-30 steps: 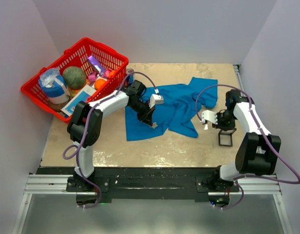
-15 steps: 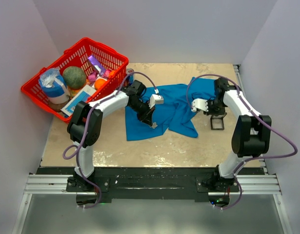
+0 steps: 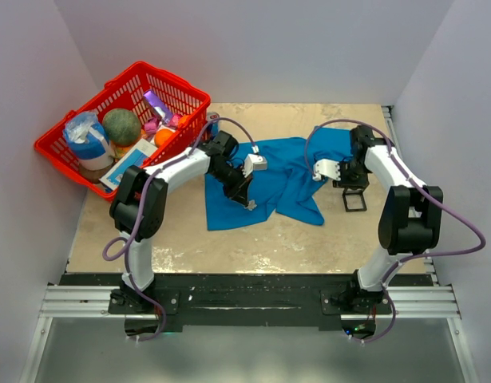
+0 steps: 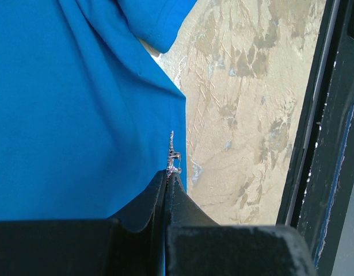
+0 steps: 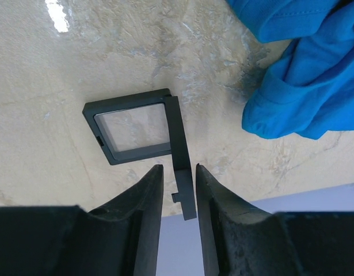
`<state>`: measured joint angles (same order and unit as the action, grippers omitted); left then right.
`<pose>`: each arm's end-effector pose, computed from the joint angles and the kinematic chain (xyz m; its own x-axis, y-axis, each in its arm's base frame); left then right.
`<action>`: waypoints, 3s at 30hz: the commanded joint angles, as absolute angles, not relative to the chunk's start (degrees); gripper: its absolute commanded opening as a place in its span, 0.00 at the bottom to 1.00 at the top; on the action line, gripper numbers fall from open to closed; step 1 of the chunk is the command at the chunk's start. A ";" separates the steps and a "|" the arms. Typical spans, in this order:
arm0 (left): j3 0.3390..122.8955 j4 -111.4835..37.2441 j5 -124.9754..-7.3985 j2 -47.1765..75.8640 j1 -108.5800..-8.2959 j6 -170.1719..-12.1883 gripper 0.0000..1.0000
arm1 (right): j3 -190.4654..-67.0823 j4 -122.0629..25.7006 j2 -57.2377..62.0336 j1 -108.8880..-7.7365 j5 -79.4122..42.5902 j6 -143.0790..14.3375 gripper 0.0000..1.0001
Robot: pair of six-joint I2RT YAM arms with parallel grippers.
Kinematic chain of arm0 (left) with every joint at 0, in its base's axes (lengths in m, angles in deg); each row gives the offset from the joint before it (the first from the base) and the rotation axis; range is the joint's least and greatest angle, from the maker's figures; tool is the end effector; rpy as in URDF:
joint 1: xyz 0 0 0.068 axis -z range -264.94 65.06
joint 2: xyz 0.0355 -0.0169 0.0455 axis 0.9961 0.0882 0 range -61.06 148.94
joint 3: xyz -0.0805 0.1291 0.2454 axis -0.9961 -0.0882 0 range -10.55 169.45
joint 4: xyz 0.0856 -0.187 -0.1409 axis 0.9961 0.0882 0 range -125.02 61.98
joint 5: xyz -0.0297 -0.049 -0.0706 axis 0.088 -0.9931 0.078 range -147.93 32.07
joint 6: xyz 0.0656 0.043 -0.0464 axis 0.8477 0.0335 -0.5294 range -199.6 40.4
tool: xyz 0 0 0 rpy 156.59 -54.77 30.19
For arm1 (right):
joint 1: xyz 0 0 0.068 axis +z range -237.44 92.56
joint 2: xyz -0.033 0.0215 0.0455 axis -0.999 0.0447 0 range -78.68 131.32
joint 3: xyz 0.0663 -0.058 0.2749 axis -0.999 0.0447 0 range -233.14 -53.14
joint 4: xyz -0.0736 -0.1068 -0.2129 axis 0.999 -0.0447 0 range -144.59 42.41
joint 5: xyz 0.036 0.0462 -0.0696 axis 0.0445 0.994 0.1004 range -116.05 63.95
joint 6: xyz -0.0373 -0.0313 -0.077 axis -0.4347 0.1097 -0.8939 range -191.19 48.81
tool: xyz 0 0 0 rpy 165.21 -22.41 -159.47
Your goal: Remove the brooch from the garment
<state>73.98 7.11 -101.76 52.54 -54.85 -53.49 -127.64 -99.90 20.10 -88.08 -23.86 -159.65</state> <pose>0.3237 -0.2530 0.1844 -0.4913 0.6516 -0.5780 0.8586 0.2511 -0.4469 0.3351 -0.0007 0.1985 -0.0284 -0.9987 -0.0434 -0.9723 0.0377 -0.2305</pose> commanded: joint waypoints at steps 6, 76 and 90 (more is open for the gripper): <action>74.19 4.98 -106.17 48.90 -55.93 -52.71 0.00 | -141.72 -109.88 16.24 -87.88 -13.94 -152.32 0.41; 75.15 -26.31 -105.32 40.98 -59.44 -74.23 0.33 | -154.84 -105.53 21.19 -67.75 14.66 -115.57 0.00; 72.15 -31.85 -104.42 41.32 -63.58 -78.01 0.58 | -113.37 -91.80 -13.36 -71.53 -33.67 -113.21 0.00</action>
<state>72.03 -27.31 -104.03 41.30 -63.99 -76.05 -120.05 -95.51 -8.51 -71.65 -15.20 -114.65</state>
